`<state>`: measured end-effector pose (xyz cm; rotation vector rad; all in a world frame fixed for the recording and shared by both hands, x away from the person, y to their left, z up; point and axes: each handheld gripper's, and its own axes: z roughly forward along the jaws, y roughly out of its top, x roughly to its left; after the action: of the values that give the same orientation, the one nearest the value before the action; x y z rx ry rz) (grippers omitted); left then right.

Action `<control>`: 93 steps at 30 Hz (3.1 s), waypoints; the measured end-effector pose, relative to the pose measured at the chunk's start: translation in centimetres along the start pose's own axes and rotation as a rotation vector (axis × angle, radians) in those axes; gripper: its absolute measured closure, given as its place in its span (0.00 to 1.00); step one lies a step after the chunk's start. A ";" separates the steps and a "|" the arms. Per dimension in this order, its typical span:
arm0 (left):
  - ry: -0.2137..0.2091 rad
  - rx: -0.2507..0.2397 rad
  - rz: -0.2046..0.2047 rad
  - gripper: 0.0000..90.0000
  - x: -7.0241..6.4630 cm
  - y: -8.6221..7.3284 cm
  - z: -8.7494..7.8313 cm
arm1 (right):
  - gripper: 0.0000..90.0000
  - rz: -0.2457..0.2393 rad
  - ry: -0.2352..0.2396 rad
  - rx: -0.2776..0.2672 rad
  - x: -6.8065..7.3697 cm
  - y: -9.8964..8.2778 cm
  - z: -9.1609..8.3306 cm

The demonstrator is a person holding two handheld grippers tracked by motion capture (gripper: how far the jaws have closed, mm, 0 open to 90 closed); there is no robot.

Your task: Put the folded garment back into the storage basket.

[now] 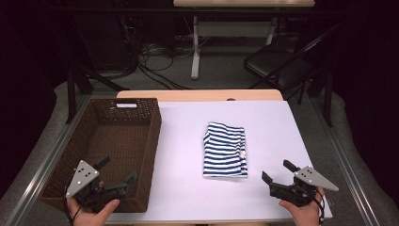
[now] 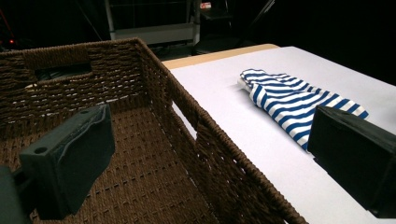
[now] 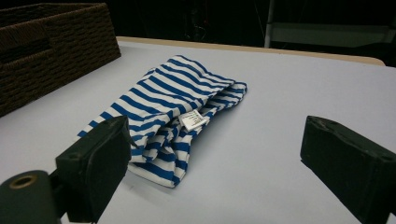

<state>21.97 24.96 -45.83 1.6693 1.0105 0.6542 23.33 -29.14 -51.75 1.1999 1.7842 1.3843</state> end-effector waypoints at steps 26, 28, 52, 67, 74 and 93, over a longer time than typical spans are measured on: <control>-0.021 0.003 0.002 0.01 -1.2 0.5 -0.2 | 0.10 -0.002 0.004 0.000 0.2 0.0 0.4; -0.030 0.004 0.015 0.01 -1.6 0.8 -0.2 | 0.10 -0.005 0.007 0.004 0.3 0.0 0.4; -0.167 0.063 0.058 0.01 -6.5 3.6 4.1 | 0.11 -0.002 0.017 0.012 0.6 0.0 0.8; -0.242 0.100 0.145 0.01 -9.7 6.1 8.5 | 0.12 -0.002 0.013 0.011 0.5 0.0 0.8; -0.273 0.105 0.138 0.01 -10.5 7.2 10.6 | 0.13 -0.002 0.011 0.011 0.5 0.0 0.8; -0.271 0.140 0.112 0.01 -11.0 8.8 15.9 | 0.13 -0.003 0.011 0.013 0.4 -0.1 0.8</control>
<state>32.07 6.63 -42.04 1.8890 0.7870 0.4218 23.80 -28.41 -52.01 1.1976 1.8042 1.3820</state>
